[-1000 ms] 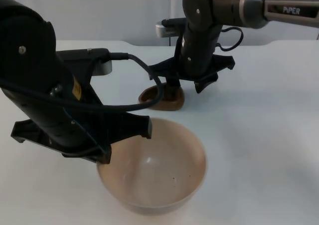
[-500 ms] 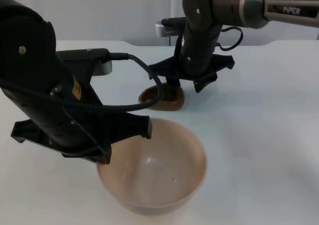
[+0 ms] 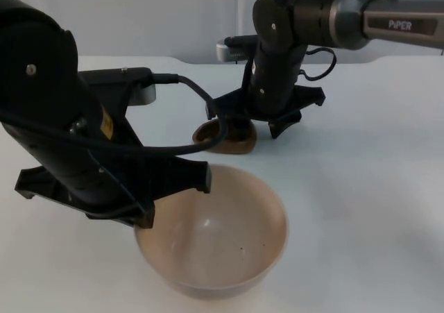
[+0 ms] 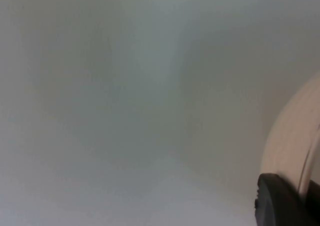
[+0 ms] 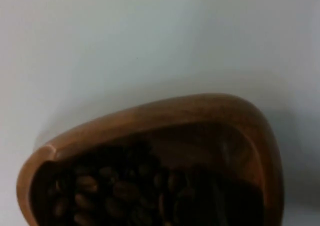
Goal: Pick up the bowl with the left hand and pour the coffee beans from the cup into the bowl with the right hand.
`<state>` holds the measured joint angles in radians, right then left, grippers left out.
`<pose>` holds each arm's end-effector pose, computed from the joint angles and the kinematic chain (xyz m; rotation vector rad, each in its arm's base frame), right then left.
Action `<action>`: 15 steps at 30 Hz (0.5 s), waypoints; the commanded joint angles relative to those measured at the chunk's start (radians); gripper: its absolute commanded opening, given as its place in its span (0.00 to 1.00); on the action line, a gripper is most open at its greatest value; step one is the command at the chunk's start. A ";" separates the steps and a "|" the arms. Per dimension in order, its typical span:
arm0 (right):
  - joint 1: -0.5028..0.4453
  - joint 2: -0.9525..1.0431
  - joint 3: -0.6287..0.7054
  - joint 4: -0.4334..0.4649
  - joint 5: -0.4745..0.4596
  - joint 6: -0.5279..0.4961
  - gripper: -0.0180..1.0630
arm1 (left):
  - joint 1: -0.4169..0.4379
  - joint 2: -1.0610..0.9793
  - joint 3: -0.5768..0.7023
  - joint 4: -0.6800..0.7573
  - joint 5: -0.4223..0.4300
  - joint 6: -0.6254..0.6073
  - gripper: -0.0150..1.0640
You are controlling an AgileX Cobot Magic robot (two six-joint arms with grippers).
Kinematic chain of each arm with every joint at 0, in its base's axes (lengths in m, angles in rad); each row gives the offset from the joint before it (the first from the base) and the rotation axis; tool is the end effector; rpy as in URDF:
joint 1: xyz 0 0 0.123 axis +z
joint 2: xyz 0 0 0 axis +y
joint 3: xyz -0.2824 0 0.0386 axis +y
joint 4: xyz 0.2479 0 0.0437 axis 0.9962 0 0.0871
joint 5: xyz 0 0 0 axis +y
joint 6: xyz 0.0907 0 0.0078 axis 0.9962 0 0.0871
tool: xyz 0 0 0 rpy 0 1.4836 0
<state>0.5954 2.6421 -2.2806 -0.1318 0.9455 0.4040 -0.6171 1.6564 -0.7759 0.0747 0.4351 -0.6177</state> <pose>0.4567 0.2977 0.0927 -0.3456 2.7539 0.0887 0.2338 -0.1624 0.1520 0.0873 2.8272 -0.2332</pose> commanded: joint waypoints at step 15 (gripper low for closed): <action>0.006 0.007 -0.006 0.003 -0.012 -0.020 0.23 | 0.001 -0.001 0.003 0.003 0.000 -0.009 0.01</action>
<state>0.5954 2.6438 -2.2821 -0.1210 0.9277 0.3938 -0.6171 1.6564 -0.7759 0.0747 0.4351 -0.6177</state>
